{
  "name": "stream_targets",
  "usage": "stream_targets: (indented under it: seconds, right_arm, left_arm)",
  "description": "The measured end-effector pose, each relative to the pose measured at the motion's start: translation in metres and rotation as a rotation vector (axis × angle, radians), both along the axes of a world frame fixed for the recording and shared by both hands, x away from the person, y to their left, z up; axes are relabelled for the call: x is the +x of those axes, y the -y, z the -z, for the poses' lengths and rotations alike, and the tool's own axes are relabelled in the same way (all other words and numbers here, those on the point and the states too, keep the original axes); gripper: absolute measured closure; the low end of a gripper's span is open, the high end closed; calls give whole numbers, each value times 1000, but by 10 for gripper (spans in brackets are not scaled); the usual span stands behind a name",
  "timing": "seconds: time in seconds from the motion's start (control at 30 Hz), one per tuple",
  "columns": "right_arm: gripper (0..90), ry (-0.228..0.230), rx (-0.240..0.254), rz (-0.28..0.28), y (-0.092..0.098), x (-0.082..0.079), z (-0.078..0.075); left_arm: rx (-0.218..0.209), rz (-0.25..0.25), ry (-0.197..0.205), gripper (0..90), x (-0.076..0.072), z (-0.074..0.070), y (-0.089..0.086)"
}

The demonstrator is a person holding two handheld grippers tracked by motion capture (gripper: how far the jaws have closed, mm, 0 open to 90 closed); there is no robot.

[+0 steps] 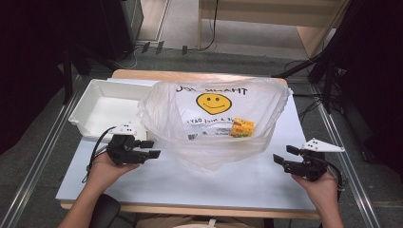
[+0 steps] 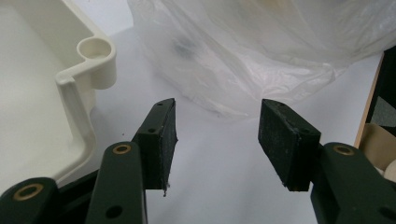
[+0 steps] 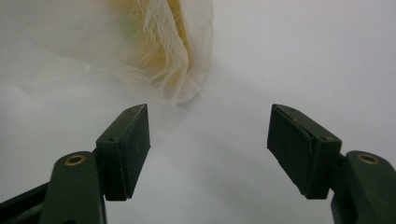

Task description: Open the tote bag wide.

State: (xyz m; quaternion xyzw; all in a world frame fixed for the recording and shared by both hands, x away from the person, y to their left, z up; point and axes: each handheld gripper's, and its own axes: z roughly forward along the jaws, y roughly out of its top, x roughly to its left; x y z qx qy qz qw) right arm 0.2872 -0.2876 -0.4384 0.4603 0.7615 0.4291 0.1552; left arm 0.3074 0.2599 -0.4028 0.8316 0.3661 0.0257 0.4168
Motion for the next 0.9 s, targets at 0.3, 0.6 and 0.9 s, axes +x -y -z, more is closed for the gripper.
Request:
stream_targets:
  seconds: [0.3,0.6,0.9]
  right_arm:
    - [360,-31,3,-30,-1,1,0]
    - [395,-22,-10,-20,1,-1,-2]
    - [482,-22,4,-18,3,-3,-7]
  left_arm:
    - [12,-36,-34,480,0,1,2]
    - [10,-48,-38,475,1,1,1]
    - [-16,-19,-69,534,1,-7,-2]
